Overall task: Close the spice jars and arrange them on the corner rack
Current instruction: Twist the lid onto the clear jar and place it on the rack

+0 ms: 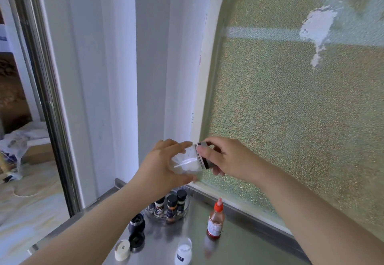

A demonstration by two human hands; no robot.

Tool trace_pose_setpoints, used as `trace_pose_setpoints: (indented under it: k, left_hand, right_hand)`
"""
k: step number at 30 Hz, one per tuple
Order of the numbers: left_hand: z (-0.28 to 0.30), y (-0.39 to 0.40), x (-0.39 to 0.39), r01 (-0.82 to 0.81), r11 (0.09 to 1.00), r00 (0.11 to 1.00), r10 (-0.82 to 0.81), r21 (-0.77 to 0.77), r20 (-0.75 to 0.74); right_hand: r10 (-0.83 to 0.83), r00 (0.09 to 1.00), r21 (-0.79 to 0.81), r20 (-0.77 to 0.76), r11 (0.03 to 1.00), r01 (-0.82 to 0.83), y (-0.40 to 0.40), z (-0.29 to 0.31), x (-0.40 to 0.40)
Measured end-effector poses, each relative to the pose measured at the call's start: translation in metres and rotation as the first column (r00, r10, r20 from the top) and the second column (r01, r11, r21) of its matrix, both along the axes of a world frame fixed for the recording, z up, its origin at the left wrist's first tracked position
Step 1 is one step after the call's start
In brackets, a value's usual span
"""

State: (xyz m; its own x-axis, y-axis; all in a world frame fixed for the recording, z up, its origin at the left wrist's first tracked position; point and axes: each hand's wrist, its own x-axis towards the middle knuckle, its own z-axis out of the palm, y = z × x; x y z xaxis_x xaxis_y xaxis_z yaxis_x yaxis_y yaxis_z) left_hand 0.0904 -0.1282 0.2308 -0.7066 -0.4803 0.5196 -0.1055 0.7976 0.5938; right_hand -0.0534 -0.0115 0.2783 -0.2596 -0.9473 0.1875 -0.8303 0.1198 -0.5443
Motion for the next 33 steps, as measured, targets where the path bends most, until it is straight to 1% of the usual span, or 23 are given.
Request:
trace_pose_setpoints:
  k: [2,5,8,11,14,18,20,23,27,30,33]
  left_hand:
    - [-0.003,-0.004,-0.002,0.009,1.0,1.0,-0.009,-0.018,0.016]
    - [-0.006,-0.014,-0.002,-0.001,0.999,1.0,0.001,0.038,-0.004]
    - [-0.012,-0.023,-0.004,-0.004,0.998,1.0,0.006,0.066,-0.029]
    - [-0.022,-0.031,-0.01,-0.018,0.999,0.999,0.019,0.032,-0.028]
    - [-0.035,-0.041,-0.015,-0.032,0.998,0.999,0.034,0.049,-0.036]
    - [-0.051,-0.062,-0.023,-0.067,0.996,0.997,0.069,0.063,-0.041]
    - [-0.057,-0.076,-0.029,-0.09,0.993,0.996,0.091,0.072,-0.011]
    - [-0.069,-0.099,-0.04,-0.116,0.979,0.992,0.107,0.169,0.062]
    - [-0.09,-0.132,-0.054,-0.104,0.965,0.98,0.058,0.242,0.191]
    - [-0.104,-0.157,-0.053,-0.109,0.971,0.961,0.049,0.212,0.272]
    - [-0.122,-0.177,-0.045,-0.145,0.967,0.951,0.079,0.207,0.3]
  right_hand:
    - [-0.017,0.999,0.03,0.05,0.999,0.015,-0.005,-0.003,-0.002]
    - [0.065,0.996,0.082,0.056,0.994,-0.069,-0.008,-0.003,-0.011]
    - [0.091,0.995,0.011,0.046,0.996,-0.091,-0.015,-0.008,-0.016]
    - [0.063,0.991,-0.021,0.119,0.998,-0.061,-0.032,-0.02,-0.016]
    - [0.008,0.994,0.001,0.108,1.0,-0.009,-0.05,-0.029,-0.019]
    - [-0.023,0.993,0.001,0.12,1.0,0.023,-0.077,-0.042,-0.026]
    - [-0.043,0.991,0.003,0.128,0.999,0.043,-0.09,-0.053,-0.029]
    - [-0.097,0.985,-0.025,0.145,0.995,0.102,-0.112,-0.074,-0.031]
    - [-0.157,0.984,-0.04,0.083,0.986,0.161,-0.147,-0.096,-0.039]
    - [-0.144,0.989,0.028,0.028,0.989,0.143,-0.175,-0.109,-0.054]
    - [-0.132,0.988,0.141,-0.079,0.98,0.142,-0.202,-0.132,-0.068]
